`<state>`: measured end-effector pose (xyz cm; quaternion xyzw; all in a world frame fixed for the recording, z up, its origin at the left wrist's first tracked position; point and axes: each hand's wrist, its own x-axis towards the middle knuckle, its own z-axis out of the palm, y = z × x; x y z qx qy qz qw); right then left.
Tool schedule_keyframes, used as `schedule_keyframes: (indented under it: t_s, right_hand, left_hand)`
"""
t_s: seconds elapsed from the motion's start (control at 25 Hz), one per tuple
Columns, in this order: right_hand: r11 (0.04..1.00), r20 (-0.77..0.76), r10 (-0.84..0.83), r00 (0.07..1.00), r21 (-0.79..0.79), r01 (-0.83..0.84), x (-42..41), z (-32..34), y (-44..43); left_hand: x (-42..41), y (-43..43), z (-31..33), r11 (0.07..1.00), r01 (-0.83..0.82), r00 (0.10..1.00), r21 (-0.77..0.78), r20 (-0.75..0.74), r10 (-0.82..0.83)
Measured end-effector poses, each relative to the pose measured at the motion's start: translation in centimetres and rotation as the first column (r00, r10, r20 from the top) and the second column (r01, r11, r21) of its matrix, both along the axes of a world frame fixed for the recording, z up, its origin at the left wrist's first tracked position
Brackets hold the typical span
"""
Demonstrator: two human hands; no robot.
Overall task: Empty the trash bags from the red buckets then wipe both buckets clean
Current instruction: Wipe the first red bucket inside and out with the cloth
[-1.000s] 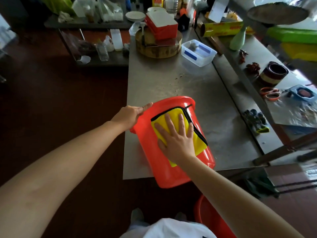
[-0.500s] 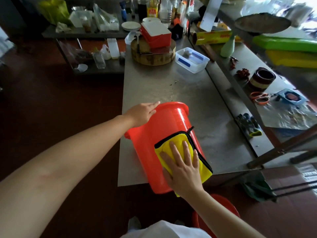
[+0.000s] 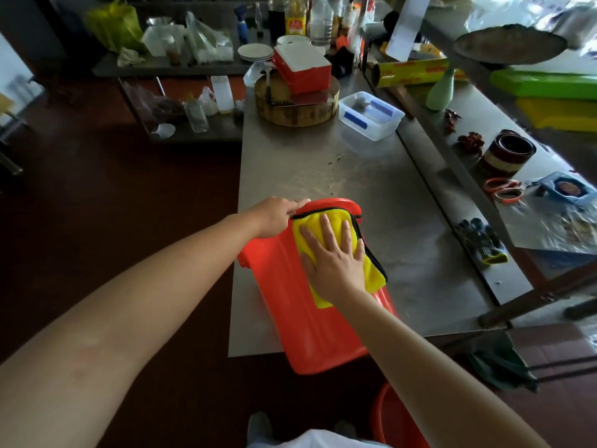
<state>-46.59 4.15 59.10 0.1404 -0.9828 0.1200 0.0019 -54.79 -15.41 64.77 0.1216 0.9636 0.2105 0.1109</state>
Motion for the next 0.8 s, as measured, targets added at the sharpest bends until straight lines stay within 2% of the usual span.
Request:
schedule_keyframes:
  t_s: [0.16,0.48,0.68,0.8]
  right_hand:
    - [0.999,0.016,0.043,0.999,0.017,-0.043,-1.1,0.5,-0.5]
    - [0.996,-0.039,0.085,0.996,0.035,-0.084,7.8,-2.5,5.2]
    - [0.997,-0.040,0.076,0.996,0.037,-0.074,10.2,-2.5,5.4]
    - [0.997,-0.064,0.062,0.996,0.042,-0.059,10.8,-2.5,4.5]
  left_hand:
    - [1.0,-1.4,0.1,1.000,-0.029,0.999,-0.003,0.032,0.029]
    - [3.0,-2.5,-0.2,0.994,-0.076,0.996,0.080,0.042,0.073]
    - [1.6,0.8,2.0,0.999,-0.025,0.996,-0.041,-0.088,0.021]
    - [0.7,3.4,1.8,0.997,-0.013,0.995,-0.070,-0.096,0.006]
